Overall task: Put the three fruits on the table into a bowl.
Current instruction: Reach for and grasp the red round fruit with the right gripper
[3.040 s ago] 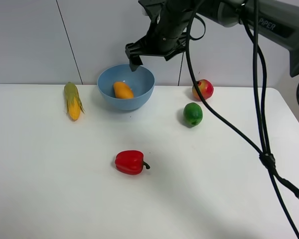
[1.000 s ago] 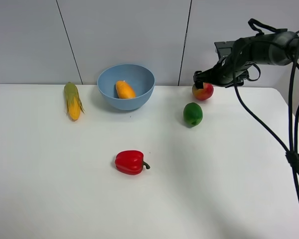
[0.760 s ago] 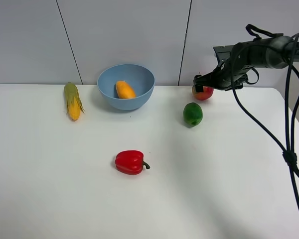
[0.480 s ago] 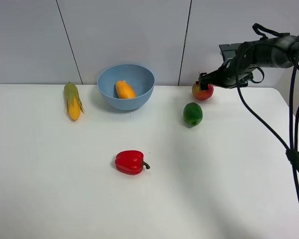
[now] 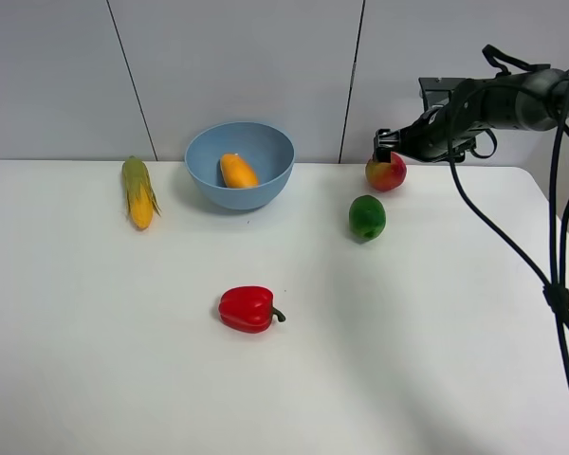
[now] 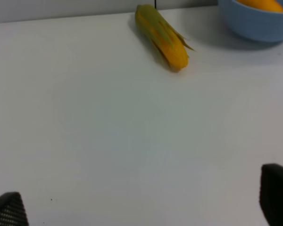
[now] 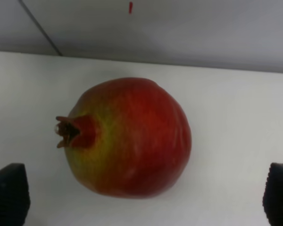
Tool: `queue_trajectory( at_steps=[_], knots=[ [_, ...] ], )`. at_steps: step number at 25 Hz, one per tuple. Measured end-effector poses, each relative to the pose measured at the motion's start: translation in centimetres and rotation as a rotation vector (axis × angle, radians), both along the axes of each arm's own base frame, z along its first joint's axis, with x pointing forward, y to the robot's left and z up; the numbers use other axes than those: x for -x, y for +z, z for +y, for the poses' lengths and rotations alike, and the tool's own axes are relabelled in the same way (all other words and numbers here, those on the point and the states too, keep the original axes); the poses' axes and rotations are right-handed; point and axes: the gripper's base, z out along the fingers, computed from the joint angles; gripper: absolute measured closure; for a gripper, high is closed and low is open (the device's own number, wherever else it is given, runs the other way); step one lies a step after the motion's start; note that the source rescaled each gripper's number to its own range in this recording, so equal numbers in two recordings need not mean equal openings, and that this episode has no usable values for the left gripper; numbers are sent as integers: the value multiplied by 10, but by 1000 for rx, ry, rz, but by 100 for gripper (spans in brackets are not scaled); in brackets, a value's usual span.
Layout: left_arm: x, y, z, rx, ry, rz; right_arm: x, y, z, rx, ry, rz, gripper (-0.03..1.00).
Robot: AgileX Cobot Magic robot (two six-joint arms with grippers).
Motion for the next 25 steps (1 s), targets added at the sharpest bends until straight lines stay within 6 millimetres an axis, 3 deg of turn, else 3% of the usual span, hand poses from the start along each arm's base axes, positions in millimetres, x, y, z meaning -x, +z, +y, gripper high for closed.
queue_trajectory(
  at_steps=[6,10,18,23,24,25],
  knots=[
    [0,0,0,0,0,0,-5,-27,1,-3,-6,19,-3],
    [0,0,0,-1,0,0,-10,-34,1,-11,-12,3,-3],
    [0,0,0,-1,0,1,-37,-50,5,-24,-18,-34,-3],
    [0,0,0,0,0,1,-42,-64,7,-31,-22,-7,-3],
    [0,0,0,0,0,1,-42,-64,8,-34,-22,-6,1],
    [0,0,0,0,0,1,-42,-64,10,-35,-20,-6,19]
  ],
)
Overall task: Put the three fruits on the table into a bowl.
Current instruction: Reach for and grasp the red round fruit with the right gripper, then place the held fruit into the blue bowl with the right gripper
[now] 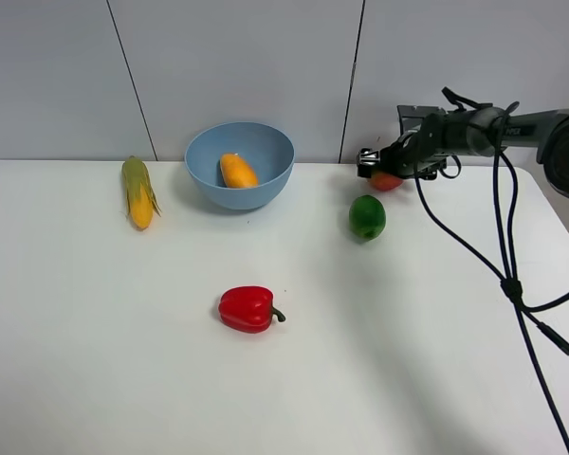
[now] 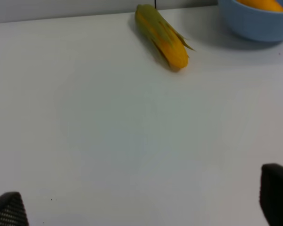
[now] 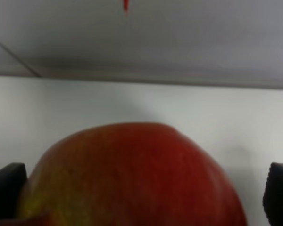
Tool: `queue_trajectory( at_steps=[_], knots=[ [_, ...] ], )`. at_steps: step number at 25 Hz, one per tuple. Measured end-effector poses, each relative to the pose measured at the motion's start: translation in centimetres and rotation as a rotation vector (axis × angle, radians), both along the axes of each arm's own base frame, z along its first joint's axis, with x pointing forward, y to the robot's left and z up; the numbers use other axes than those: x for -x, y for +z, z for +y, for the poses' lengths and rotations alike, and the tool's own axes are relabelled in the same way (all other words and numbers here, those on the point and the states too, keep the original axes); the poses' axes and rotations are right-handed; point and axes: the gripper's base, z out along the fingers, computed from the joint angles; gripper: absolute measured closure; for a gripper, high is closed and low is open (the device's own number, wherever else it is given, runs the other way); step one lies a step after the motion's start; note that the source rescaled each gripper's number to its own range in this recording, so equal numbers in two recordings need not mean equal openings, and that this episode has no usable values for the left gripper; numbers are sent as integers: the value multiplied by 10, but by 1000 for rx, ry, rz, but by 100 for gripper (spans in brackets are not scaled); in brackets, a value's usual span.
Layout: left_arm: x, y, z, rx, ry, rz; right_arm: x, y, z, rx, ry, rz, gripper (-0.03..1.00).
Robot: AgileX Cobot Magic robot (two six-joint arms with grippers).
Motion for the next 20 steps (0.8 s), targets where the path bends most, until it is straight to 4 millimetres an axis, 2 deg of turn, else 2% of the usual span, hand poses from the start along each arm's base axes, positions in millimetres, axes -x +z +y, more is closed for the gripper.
queue_trajectory(
  at_steps=[2,8,10,12,14,17,19,20],
  knots=[
    [0,0,0,0,0,0,0,0,2,-6,1,4,62],
    [0,0,0,0,0,0,5,5,8,-55,-18,61,60],
    [0,0,0,-1,0,0,9,19,16,-57,2,78,60],
    [0,0,0,-1,0,0,17,49,31,-70,37,62,60],
    [0,0,0,-1,0,0,31,95,50,-86,95,25,60],
    [0,0,0,-1,0,0,61,155,88,-106,219,-40,60],
    [0,0,0,-1,0,0,77,174,114,-105,310,-89,60],
    [0,0,0,-1,0,0,81,176,124,-102,341,-96,60]
  ],
)
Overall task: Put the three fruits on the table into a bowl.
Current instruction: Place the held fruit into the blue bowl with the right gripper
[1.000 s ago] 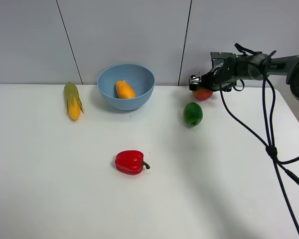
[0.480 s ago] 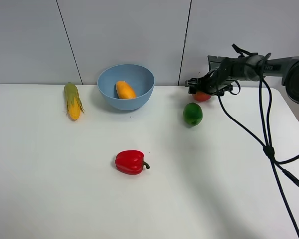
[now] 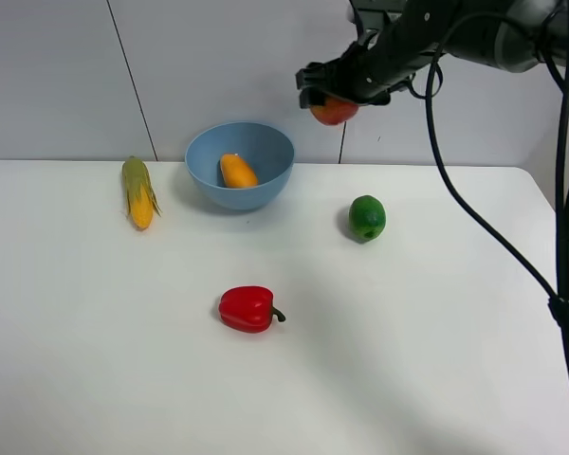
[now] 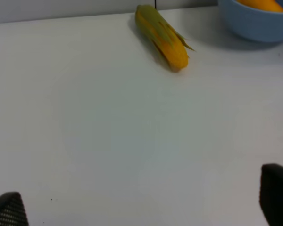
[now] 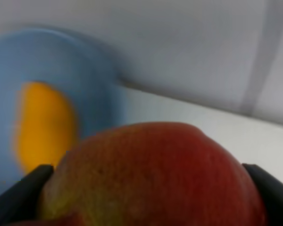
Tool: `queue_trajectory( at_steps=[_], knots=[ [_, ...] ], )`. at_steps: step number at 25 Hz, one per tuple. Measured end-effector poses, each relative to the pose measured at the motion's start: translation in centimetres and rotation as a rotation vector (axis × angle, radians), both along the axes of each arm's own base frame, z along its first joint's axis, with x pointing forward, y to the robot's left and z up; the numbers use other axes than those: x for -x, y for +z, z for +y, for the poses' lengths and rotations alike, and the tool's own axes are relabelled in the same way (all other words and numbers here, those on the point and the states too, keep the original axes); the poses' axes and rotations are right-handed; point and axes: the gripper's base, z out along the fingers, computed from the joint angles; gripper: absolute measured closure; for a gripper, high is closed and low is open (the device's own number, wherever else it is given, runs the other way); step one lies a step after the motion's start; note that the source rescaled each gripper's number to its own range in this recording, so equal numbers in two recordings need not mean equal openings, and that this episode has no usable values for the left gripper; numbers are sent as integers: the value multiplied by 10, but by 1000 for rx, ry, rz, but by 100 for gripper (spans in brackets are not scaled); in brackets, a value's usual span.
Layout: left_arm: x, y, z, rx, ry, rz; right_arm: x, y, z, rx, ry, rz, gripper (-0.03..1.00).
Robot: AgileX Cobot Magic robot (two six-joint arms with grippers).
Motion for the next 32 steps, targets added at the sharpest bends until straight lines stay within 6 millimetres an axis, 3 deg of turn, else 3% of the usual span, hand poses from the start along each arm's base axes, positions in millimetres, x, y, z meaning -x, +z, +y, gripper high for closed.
queue_trajectory(
  at_steps=[4,9,12,17,21,22,23,24,26,29,32],
  knots=[
    [0,0,0,1,1,0,3,-16,39,36,108,-38,60],
    [0,0,0,1,1,0,-30,-49,73,37,146,-110,60],
    [0,0,0,1,1,0,-53,-83,90,40,154,-112,60],
    [0,0,0,0,0,0,-64,-111,105,82,199,-67,60],
    [0,0,0,0,0,0,-63,-112,107,113,218,-59,60],
    [0,0,0,0,0,0,-63,-111,107,112,218,-62,56],
    [0,0,0,0,0,0,-63,-109,108,109,219,-67,43],
    [0,0,0,0,0,0,-63,-109,109,106,221,-69,22],
    [0,0,0,1,1,0,-62,-108,110,100,220,-71,6],
    [0,0,0,1,1,0,-61,-105,111,93,221,-71,-1],
    [0,0,0,1,1,0,-52,-86,111,106,245,-36,-2]
  ],
)
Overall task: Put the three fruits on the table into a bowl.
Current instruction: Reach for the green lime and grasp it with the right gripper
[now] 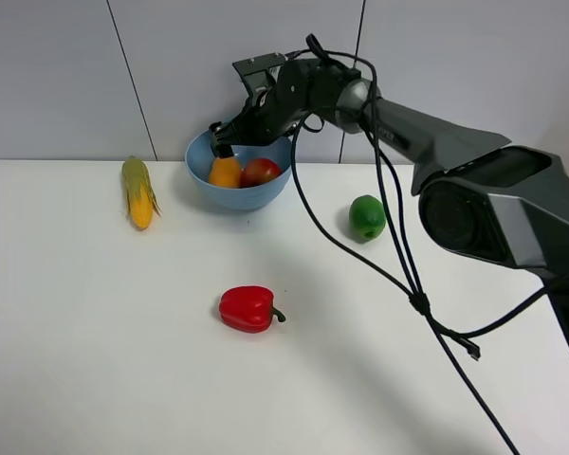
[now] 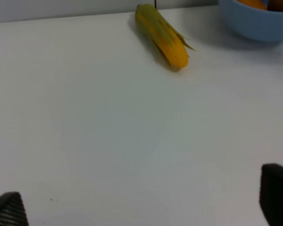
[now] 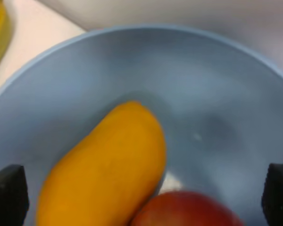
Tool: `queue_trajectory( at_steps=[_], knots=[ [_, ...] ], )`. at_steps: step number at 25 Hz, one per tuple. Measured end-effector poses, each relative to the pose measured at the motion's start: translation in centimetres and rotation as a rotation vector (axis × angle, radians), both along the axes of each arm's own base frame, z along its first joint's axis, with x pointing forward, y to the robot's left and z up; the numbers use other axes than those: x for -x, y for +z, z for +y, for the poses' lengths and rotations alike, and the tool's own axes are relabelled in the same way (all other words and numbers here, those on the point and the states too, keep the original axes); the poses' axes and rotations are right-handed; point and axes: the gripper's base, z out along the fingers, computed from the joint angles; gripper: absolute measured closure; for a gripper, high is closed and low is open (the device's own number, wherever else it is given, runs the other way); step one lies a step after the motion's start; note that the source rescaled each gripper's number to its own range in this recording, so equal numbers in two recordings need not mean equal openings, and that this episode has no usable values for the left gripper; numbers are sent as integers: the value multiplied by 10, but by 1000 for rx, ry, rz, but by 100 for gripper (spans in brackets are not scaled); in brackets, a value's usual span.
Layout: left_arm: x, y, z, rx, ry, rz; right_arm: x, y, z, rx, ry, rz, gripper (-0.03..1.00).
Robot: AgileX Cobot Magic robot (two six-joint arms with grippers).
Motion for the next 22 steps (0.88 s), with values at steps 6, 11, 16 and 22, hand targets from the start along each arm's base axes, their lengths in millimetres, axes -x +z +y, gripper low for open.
queue_trajectory(
  at_steps=[6,11,16,22],
  knots=[
    [0,0,0,-1,0,0,40,78,-19,48,20,177,-3],
    [0,0,0,-1,0,0,57,97,-35,133,-48,279,-3],
    [0,0,0,-1,0,0,50,97,-48,119,-172,304,-3],
    [0,0,0,-1,0,0,50,93,-64,109,-250,360,-3]
  ],
)
